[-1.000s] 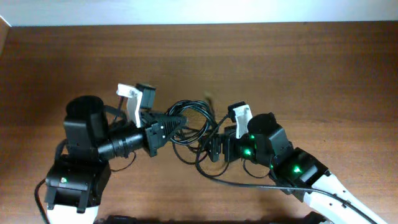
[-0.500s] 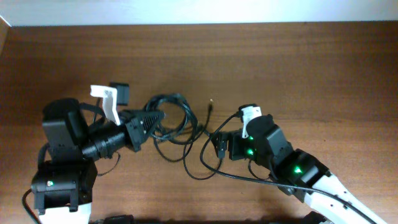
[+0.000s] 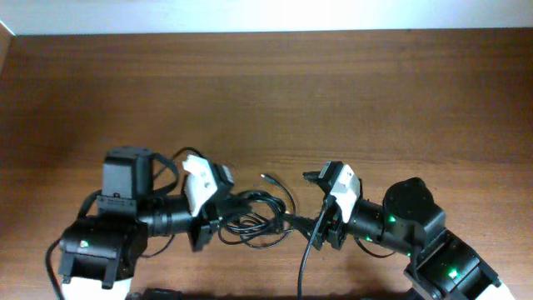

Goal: Untangle cables

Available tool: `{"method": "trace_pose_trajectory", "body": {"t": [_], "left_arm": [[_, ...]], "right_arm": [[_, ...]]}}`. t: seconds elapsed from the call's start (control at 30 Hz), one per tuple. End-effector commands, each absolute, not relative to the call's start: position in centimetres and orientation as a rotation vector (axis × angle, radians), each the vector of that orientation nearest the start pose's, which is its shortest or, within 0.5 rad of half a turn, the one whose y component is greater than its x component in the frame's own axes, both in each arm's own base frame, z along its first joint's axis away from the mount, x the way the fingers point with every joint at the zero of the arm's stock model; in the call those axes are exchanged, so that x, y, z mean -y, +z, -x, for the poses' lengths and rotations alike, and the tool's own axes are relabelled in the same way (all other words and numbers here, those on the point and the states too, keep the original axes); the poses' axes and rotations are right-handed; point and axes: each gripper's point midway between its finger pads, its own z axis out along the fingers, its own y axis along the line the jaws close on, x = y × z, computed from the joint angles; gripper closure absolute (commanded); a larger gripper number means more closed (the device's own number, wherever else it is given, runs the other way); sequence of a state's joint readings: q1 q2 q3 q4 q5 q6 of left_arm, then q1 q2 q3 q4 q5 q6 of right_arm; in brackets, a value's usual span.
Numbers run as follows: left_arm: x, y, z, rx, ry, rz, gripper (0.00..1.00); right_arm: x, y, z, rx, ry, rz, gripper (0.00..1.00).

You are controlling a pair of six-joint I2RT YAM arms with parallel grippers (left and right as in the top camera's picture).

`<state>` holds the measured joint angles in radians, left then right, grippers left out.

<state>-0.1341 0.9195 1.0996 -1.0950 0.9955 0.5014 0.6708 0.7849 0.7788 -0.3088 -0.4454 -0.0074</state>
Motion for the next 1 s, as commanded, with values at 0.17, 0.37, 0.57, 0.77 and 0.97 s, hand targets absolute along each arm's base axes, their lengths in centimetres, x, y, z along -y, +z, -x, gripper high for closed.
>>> {"method": "trace_pose_trajectory", "body": {"t": [0.17,0.37,0.57,0.77,0.97], "left_arm": [[17.9,29.4,-16.3,-1.828,-0.977,-1.192,1.0],[18.6,28.9,-17.1,-1.842,-1.073,-1.186,1.0],[18.6,28.9,-17.2,-1.819,-1.056,-1.208,1.0],[18.5,28.7,-17.2,-1.833,-1.046,-1.206,1.0],[18.4,28.4,-17.2,-1.875,-1.049,-1.181,0.27]], "right_arm": [[-25.7,30.1,-14.8,-1.511,1.013,1.168,0.37],[-26.3,29.1,-14.9,-1.521,1.031,1.208,0.63],[-27.3,28.6,-16.1,-1.525,1.031,1.208,0.51],[-27.3,28.6,-16.1,-1.521,1.031,1.208,0.93],[-27.3,28.6,-16.1,-1.521,1.031,1.208,0.96]]}}
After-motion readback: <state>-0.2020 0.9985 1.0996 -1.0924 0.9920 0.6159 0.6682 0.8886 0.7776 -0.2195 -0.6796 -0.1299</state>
